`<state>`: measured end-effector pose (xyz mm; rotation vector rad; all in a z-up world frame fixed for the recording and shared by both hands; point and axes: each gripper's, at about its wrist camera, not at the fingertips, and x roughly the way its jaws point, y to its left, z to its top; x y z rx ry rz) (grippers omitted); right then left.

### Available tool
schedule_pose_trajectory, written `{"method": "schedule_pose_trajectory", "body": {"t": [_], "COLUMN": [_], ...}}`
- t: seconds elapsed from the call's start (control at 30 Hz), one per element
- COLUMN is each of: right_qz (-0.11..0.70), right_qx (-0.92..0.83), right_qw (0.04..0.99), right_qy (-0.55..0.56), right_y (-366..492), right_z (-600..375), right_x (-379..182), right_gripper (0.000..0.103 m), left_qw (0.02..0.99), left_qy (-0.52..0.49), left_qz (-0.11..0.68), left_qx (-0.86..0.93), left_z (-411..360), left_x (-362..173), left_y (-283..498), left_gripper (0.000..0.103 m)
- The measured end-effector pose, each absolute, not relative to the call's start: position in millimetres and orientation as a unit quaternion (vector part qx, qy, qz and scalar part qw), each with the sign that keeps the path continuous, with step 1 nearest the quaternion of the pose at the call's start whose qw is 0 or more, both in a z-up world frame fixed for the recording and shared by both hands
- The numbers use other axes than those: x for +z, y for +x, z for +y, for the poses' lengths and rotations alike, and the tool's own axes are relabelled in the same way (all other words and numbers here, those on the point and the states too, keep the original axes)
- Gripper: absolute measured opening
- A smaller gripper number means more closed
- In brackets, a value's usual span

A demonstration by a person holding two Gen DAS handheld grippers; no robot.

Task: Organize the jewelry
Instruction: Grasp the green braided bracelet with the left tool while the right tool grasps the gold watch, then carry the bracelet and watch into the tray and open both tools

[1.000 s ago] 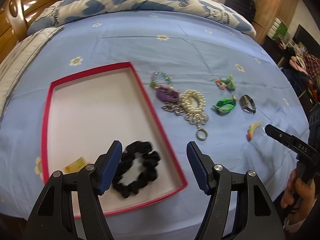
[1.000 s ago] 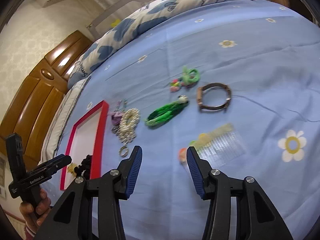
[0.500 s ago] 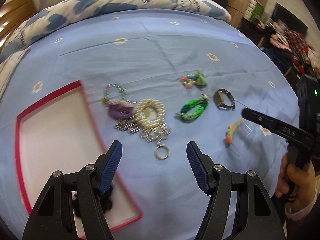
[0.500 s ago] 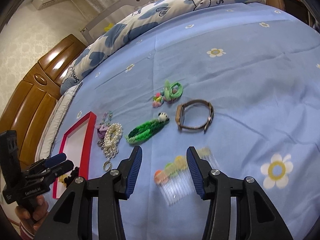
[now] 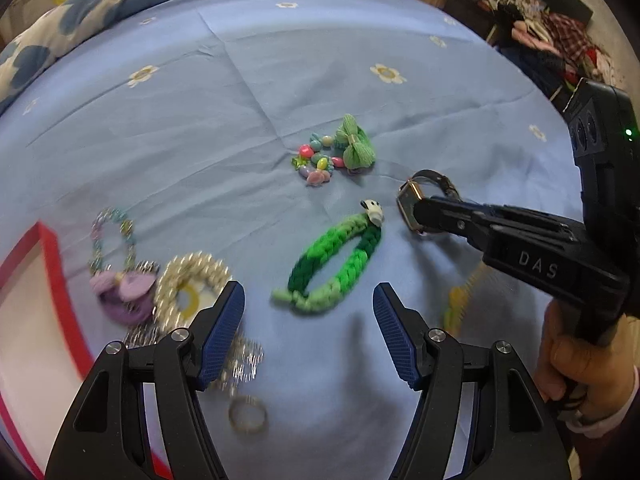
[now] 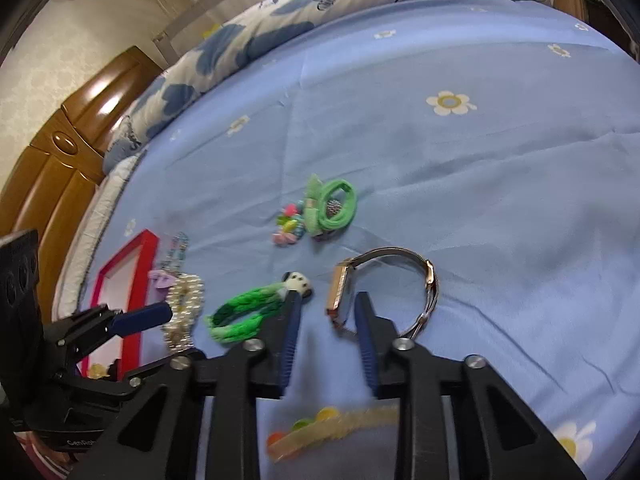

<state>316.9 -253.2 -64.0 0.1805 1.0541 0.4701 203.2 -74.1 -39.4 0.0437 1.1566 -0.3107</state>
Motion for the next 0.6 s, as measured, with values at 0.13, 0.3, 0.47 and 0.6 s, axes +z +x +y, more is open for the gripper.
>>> {"method": "schedule_pose_trajectory", "body": {"t": [0.13,0.3,0.47,0.6], "right_qz": [0.503,0.495,0.485,0.473], "right_qx": [0.227,0.229,0.229,0.235], "right_qw": [0.828,0.831,0.836,0.841], "right_qy": [0.100,0.109,0.117,0.121], "right_y": [323,322,317,309], "right_z": [-259,-265,-272,-276], "right_x": [-75,-72,-65,-53], "right_gripper": [0.011,0.010,0.008,0.007], "left_qw": [0.818,0.812,0.815,0.825], "left_qy": [0.034,0.039,0.035,0.012], "left_qz": [0.555,0.561,0.553,0.538], "left_qx": [-0.147,-0.158,-0.169,-0.172], "left_z": [-84,-90,-93,-80], "left_x": [-53,-62,-52,-34], "left_y": [215,217,212,199], "left_gripper": [0.065,0.029,0.017,0.016]}}
